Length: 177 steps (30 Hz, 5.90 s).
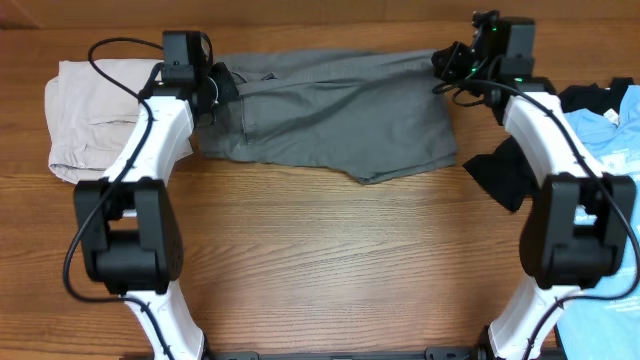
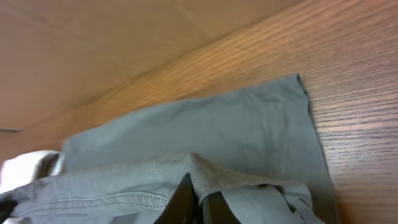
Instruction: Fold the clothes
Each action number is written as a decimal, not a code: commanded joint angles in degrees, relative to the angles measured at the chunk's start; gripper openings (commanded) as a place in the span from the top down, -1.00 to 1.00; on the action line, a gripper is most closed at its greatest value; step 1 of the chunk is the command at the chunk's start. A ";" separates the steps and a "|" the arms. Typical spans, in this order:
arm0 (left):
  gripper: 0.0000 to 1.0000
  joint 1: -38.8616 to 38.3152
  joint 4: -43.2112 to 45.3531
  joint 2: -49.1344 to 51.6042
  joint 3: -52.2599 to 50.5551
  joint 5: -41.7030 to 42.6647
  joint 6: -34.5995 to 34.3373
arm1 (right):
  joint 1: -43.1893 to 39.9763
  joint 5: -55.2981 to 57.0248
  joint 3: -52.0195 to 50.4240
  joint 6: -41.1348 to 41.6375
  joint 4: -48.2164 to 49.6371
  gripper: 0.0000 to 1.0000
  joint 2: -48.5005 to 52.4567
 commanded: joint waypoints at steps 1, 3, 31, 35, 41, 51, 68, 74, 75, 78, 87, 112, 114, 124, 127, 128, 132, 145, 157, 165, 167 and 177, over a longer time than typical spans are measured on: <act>0.66 0.00 2.93 3.67 1.16 -2.54 -0.39 | 0.68 6.03 1.46 -0.48 3.08 0.92 3.39; 0.62 0.00 4.94 4.44 1.16 -2.54 -0.37 | 0.94 7.13 1.46 -0.63 5.07 0.92 4.63; 0.92 -13.38 -11.80 1.86 4.42 3.26 9.75 | -1.14 3.54 -5.88 -5.44 -24.44 0.92 -4.81; 0.92 -13.90 -9.64 6.84 4.44 2.89 8.76 | -1.14 3.34 -7.48 -6.64 -23.80 0.92 -1.53; 0.90 -13.88 -9.44 11.54 4.44 3.08 8.68 | -1.14 8.61 -7.87 -4.07 -28.96 0.92 0.35; 0.49 -13.90 -14.67 11.98 4.44 14.97 9.33 | -1.27 13.35 -16.46 0.22 -30.95 0.92 0.68; 0.78 -14.62 -24.92 -7.15 4.44 20.37 12.07 | -1.25 15.58 -13.42 -1.66 -43.71 0.92 -17.33; 0.91 -15.52 -29.05 -8.28 4.42 20.37 12.26 | -0.85 11.13 -14.34 -3.98 -29.18 0.92 -14.12; 0.91 -15.52 -29.81 -8.28 4.42 20.33 13.09 | -0.70 8.68 -14.36 -4.90 -25.97 0.92 -12.41; 0.92 -15.52 -30.62 -8.28 4.42 19.02 13.42 | -0.55 8.37 -14.36 -4.85 -20.87 0.92 -8.83; 0.91 -15.52 -31.61 -8.26 4.42 14.99 13.40 | -0.50 6.56 -15.91 -4.44 -18.86 0.92 -0.96; 0.92 -15.52 -29.99 -7.93 4.37 6.32 13.16 | 0.00 1.60 -5.64 -5.35 -49.51 0.92 -6.75; 0.91 -15.52 -28.55 -7.28 4.07 6.32 13.05 | 0.20 1.57 -5.73 -5.57 -47.52 0.92 -6.29; 0.92 -15.82 -15.47 4.35 4.00 6.49 10.73 | 5.49 3.17 -6.82 -6.19 -29.90 0.92 -5.40; 0.92 -15.82 -11.50 7.17 4.00 6.49 10.73 | 6.80 6.08 -6.84 -6.19 -26.08 0.92 -4.48; 0.91 -15.85 -10.05 8.00 4.00 6.45 10.75 | 7.13 7.06 -6.84 -6.16 -24.59 0.92 -4.00; 0.92 -15.54 -5.99 8.94 4.02 5.60 10.73 | 7.21 7.48 -6.84 -6.14 -20.37 0.92 -1.70; 0.92 -15.30 -1.97 8.94 4.02 -2.58 9.75 | 7.21 8.96 -6.84 -6.16 -6.82 0.92 3.89; 0.92 -15.12 5.73 14.45 4.00 -10.56 9.75 | 7.21 15.43 -6.84 -6.19 -1.46 0.92 8.28; 0.92 -12.39 6.21 15.69 4.39 -16.41 9.73 | 6.99 17.97 -6.84 -6.21 -2.38 0.85 9.68; 0.92 -12.04 6.58 15.39 5.57 -16.22 9.81 | 7.02 17.68 -6.64 -6.19 -2.36 0.78 9.35; 0.92 -13.94 5.55 5.09 10.05 -0.46 10.60 | 6.99 16.22 -2.97 -6.60 -5.68 0.54 4.17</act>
